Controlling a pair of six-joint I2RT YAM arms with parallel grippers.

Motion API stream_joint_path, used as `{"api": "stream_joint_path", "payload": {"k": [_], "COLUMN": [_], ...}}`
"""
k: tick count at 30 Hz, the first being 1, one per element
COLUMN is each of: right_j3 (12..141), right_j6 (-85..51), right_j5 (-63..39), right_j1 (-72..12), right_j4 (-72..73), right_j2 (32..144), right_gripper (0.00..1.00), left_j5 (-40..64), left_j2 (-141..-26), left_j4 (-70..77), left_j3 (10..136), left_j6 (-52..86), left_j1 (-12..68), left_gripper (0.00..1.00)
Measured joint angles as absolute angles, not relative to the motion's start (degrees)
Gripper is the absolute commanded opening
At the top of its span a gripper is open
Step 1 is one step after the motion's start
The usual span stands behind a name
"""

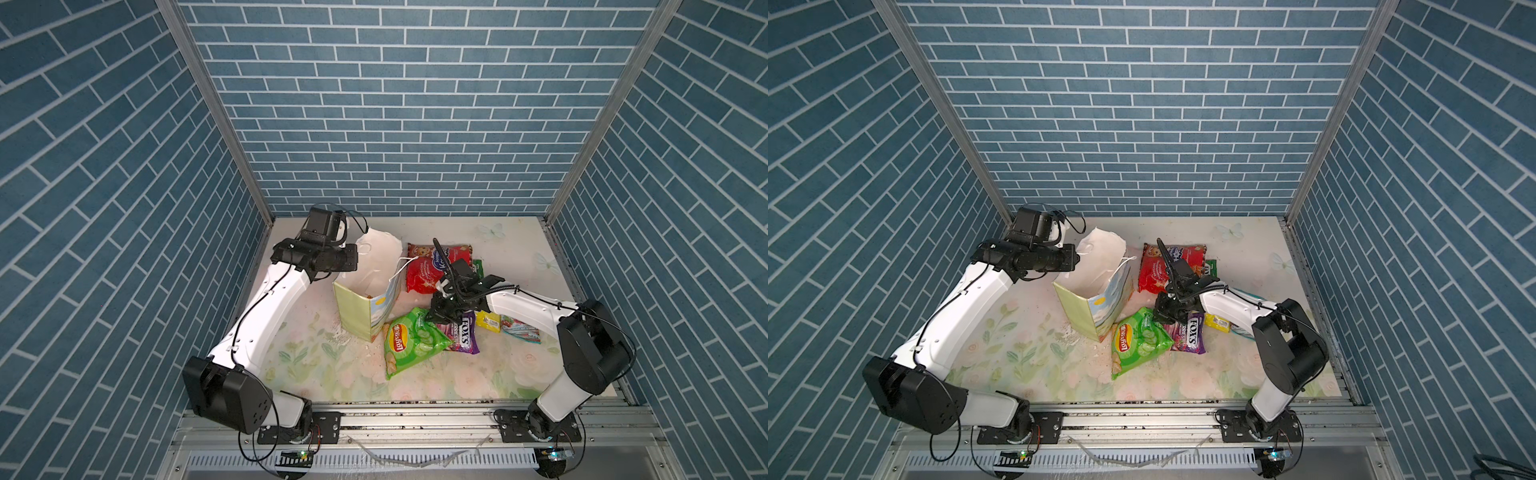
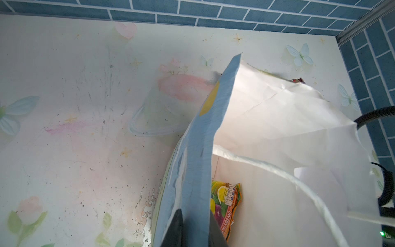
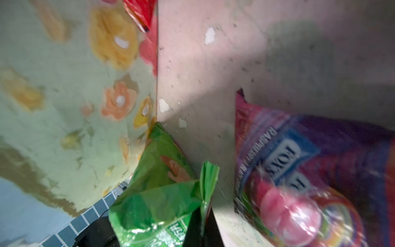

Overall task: Take the snacks out of the paper bag
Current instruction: Place the snack at the center of the table.

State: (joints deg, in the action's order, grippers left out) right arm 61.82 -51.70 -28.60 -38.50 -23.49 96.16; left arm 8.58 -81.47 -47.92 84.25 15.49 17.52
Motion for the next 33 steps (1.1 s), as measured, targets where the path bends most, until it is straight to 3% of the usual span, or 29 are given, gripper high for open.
{"api": "stream_joint_path", "payload": {"k": [21, 29, 33], "right_j3": [78.32, 79.00, 79.00], "right_j6": [-46.19, -45.06, -43.22], "right_j5": [-31.97, -30.70, -28.64], "right_j1": [-38.50, -37.98, -37.34], "right_j4": [-23.42, -24.23, -25.85], "right_j2": [111.04, 111.77, 110.74], "right_gripper": [0.00, 0.27, 0.30], "left_j5": [7.05, 7.73, 8.03], "left_j2": [-85.19, -85.21, -85.19], "left_j4": [-51.86, -52.49, -52.40], "left_j3": [91.92, 91.92, 91.57], "left_j6": [11.88, 9.98, 9.30], "left_j1": [17.47, 17.47, 17.50], "left_gripper": [0.15, 0.15, 0.15]}}
